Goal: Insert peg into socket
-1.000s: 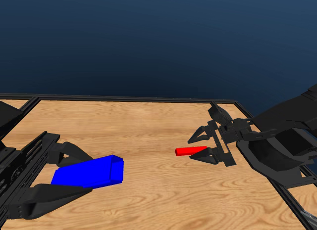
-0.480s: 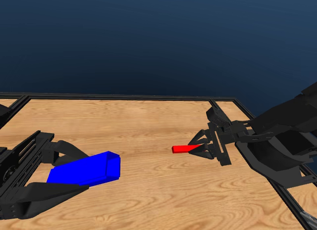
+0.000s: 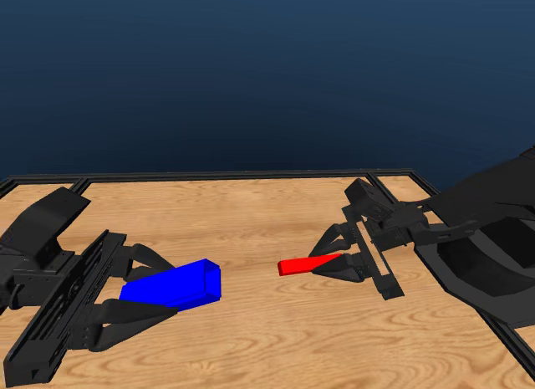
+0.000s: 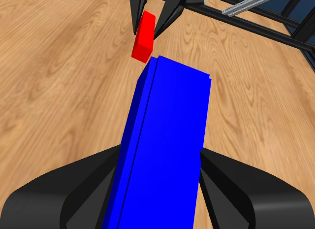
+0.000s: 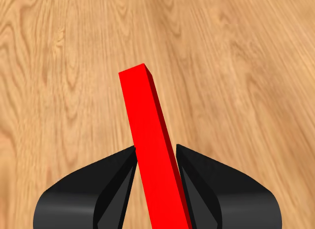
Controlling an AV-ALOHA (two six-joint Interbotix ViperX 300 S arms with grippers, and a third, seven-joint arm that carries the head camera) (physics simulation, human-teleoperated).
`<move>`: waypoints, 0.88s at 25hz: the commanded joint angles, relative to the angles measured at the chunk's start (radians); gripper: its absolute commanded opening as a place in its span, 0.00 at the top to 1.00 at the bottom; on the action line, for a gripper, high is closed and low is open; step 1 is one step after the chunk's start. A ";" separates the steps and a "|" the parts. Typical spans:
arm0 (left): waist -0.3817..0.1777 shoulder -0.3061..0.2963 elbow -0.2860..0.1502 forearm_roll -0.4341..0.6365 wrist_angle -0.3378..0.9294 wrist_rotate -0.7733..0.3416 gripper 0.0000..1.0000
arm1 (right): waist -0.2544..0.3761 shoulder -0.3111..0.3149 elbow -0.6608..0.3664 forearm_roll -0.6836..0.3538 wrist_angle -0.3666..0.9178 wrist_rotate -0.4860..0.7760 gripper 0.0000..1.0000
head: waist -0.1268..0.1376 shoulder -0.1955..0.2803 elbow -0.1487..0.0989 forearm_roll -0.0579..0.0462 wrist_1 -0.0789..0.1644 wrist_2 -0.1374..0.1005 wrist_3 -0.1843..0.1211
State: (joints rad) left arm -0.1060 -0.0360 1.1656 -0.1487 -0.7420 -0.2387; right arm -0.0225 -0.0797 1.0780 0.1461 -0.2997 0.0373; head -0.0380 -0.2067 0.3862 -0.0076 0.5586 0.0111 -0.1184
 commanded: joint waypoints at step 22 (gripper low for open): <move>-0.089 -0.127 -0.004 -0.069 0.122 0.044 1.00 | 0.078 0.054 -0.480 -0.202 0.410 -0.014 1.00 | 0.108 -0.046 0.029 0.024 0.052 0.008 0.107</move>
State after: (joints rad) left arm -0.1935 -0.1516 1.1800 -0.2218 -0.6008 -0.1976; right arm 0.0575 -0.0171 0.6312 -0.0496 0.1010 0.0196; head 0.0660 -0.2470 0.4252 0.0157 0.6143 0.0212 -0.0098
